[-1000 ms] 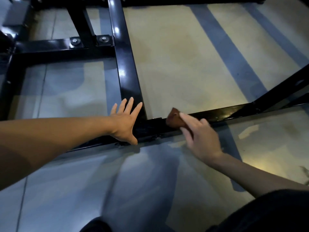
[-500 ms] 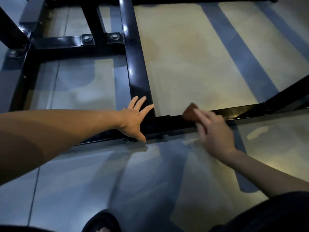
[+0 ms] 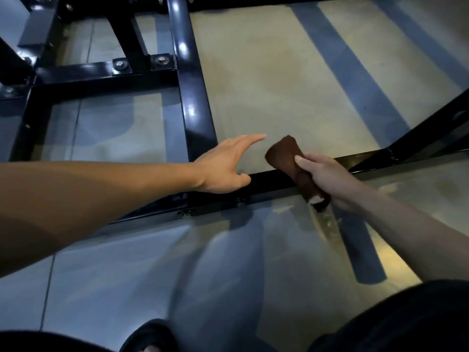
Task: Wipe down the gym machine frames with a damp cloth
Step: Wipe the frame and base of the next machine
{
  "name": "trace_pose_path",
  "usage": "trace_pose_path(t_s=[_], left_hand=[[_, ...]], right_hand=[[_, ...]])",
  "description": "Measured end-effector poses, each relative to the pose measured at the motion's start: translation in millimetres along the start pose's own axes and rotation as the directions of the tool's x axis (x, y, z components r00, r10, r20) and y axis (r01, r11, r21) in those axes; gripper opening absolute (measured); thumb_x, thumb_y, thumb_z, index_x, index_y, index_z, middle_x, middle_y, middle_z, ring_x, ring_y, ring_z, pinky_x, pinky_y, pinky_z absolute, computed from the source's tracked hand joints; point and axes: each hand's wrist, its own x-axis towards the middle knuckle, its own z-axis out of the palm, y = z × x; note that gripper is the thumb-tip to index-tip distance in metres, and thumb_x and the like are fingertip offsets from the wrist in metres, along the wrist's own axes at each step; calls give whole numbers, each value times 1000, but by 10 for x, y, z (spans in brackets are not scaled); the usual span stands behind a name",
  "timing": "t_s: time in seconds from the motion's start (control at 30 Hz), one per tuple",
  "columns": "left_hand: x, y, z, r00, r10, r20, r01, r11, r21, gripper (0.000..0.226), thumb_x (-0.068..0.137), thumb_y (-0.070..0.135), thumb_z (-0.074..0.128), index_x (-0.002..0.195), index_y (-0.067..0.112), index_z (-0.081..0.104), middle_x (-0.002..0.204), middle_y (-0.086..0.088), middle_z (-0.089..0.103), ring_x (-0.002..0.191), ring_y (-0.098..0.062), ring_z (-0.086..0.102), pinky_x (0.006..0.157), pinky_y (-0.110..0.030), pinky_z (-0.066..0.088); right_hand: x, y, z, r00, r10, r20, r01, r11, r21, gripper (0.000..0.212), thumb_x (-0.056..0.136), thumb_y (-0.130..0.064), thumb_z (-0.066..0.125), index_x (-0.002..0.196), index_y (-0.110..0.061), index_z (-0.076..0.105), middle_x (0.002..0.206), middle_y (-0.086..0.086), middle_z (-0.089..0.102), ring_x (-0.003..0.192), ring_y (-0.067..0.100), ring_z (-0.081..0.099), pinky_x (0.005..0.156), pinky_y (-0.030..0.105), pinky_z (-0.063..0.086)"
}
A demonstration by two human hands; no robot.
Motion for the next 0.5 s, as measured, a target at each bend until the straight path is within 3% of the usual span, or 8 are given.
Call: trace_pose_path(t_s=[0.07,0.17,0.3,0.37,0.43,0.5], left_hand=[[89,207,24,997,25,-67,-31,995,-97,80,88,20,60,158,43,28,160,9,37,141,-11,38,112,-29,37],[224,424,76,995,43,-88,-58,981,-184,67,87,17,66,150,32,48,146,6,52,128,-7,49,103,-17,37],[292,485,164,998,-61,34,69,948,-312,50,84,5,70,132,18,64,114,-4,70,98,-18,67,86,-21,54],[236,440,201,985,-162,55,170,895,-412,38,84,3,70,120,15,69,99,-7,74,80,-14,68,76,-24,57],[181,385,217,963,-259,67,258,834,-487,25,86,10,71,111,14,71,94,-7,75,73,-12,67,71,-24,58],[170,304,187,945,-323,52,307,820,-484,17,88,21,72,104,17,73,94,-4,76,79,-15,71,76,-28,59]], right_hand=[[-67,-138,-115,978,107,180,-145,967,211,22,108,-27,51,107,-15,70,81,0,70,63,6,64,49,19,47],[-123,-148,-166,919,162,361,-232,959,162,29,105,-33,54,112,-9,68,81,8,70,67,14,63,55,27,48],[-129,-146,-308,867,231,442,-287,956,62,44,105,-41,52,123,-4,66,100,13,77,85,23,75,69,31,58],[-123,-170,-366,841,248,480,-187,967,-173,53,100,-53,57,127,-8,66,107,12,76,95,30,74,79,40,58],[-86,-182,-331,896,162,413,10,923,-384,51,92,-51,72,130,-18,63,112,3,74,97,28,71,82,47,55],[-27,-181,-243,955,-18,296,157,878,-452,50,91,-39,78,135,-29,58,117,-12,69,100,12,69,88,31,56]])
